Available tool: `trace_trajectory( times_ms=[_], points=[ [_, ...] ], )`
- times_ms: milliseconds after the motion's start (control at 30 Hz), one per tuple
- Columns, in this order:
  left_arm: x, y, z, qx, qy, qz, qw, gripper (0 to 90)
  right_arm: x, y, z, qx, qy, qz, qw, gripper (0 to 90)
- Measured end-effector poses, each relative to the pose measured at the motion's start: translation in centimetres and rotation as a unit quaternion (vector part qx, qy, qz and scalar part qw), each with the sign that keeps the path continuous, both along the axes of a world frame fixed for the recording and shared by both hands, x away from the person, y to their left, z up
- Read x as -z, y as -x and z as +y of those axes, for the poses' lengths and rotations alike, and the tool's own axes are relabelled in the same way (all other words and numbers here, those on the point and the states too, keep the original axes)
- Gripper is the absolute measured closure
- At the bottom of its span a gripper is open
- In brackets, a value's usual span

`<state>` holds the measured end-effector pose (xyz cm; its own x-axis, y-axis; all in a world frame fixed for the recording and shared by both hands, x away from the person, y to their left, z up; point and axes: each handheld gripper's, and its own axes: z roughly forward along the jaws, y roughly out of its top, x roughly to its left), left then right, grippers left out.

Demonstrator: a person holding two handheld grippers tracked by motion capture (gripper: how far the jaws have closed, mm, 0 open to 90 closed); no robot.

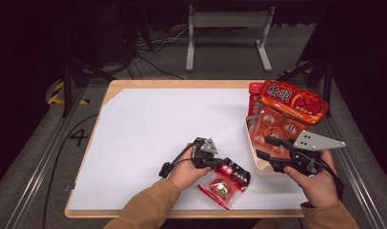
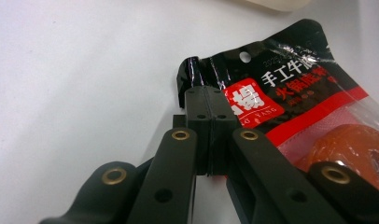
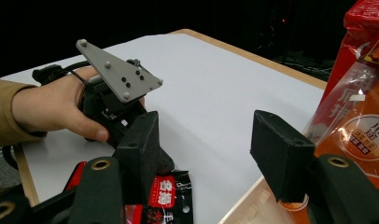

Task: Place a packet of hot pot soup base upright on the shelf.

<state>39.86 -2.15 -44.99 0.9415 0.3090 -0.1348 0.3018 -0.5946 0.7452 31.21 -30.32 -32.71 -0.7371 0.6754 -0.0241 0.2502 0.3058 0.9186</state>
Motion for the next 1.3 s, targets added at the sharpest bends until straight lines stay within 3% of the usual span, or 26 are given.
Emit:
trace_trajectory(
  times_ms=[233,467,600,767,900,1033,1167,1300],
  points=[
    [-2.3,0.5,0.8,-0.004,0.027,-0.012,0.9995,90.0,0.2,-0.1,0.0,-0.001,-0.001,0.005,1.0,43.4],
    [-4.8,1.2,2.0,-0.001,0.069,-0.025,0.9973,90.0,0.3,-0.1,0.2,-0.003,-0.001,0.01,0.9999,42.9],
    [-5.0,1.4,1.9,-0.002,0.057,-0.032,0.9979,90.0,0.4,-0.2,0.3,-0.003,0.0,0.014,0.9999,42.6],
    [-4.1,1.3,1.4,0.002,0.052,-0.019,0.9985,90.0,0.6,-0.3,0.5,-0.006,0.001,0.02,0.9998,42.1],
    [-4.3,1.3,1.6,-0.001,0.058,-0.011,0.9983,90.0,1.4,-0.7,0.9,-0.011,0.008,0.034,0.9993,41.9],
    [-4.2,1.2,1.9,-0.013,0.044,-0.003,0.9989,89.3,2.4,-1.1,1.3,-0.01,0.018,0.06,0.998,42.0],
    [-3.8,1.2,1.6,-0.027,0.014,0.018,0.9994,79.9,3.2,-1.4,1.8,-0.011,0.033,0.082,0.9961,43.5],
    [-3.0,0.9,1.1,-0.039,-0.01,0.05,0.998,67.6,3.3,-1.4,2.0,-0.014,0.032,0.085,0.9958,43.3]
  ],
)
